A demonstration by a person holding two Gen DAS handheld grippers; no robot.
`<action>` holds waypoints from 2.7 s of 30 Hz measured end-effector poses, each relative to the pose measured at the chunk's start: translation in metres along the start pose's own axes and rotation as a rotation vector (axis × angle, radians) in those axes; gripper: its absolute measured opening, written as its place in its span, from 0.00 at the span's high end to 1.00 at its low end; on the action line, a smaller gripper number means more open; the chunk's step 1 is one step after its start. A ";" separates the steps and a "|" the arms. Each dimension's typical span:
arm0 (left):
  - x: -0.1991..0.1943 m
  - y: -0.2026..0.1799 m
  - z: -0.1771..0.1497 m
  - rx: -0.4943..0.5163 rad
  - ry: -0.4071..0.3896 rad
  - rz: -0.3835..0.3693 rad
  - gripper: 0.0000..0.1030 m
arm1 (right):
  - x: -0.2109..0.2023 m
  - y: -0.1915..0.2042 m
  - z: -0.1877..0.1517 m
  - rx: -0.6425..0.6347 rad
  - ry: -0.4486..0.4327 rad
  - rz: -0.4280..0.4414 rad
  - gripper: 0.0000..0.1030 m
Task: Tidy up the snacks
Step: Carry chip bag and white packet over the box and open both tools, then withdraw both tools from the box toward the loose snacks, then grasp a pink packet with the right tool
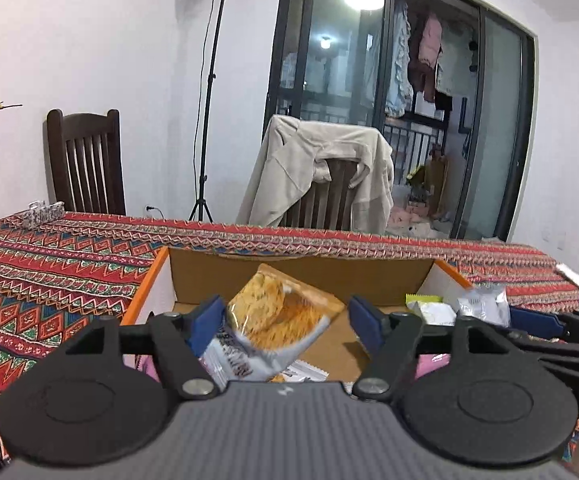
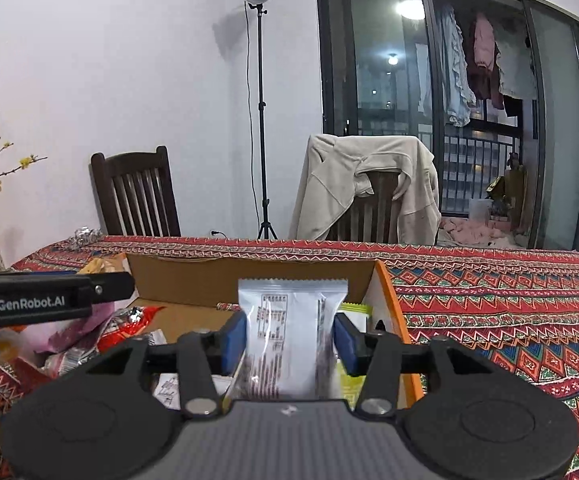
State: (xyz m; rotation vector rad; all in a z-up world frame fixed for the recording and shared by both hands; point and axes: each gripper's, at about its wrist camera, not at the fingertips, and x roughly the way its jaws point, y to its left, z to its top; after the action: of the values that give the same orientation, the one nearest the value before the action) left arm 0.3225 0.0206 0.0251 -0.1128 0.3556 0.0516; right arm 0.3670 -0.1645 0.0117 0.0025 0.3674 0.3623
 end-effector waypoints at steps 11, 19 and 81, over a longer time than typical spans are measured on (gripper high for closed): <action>-0.009 0.005 0.002 -0.052 -0.047 0.011 0.00 | -0.010 -0.008 -0.002 0.045 -0.030 -0.014 0.00; -0.015 0.003 0.011 -0.076 -0.051 -0.002 0.00 | -0.012 -0.013 0.003 0.062 -0.013 -0.020 0.00; -0.154 0.081 -0.097 -0.101 0.101 0.050 0.00 | -0.099 0.050 -0.094 0.049 0.350 -0.050 0.09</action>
State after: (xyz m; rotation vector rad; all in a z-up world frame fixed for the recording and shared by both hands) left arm 0.1393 0.0847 -0.0199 -0.2068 0.4567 0.1135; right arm 0.2305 -0.1578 -0.0380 -0.0226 0.7215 0.3041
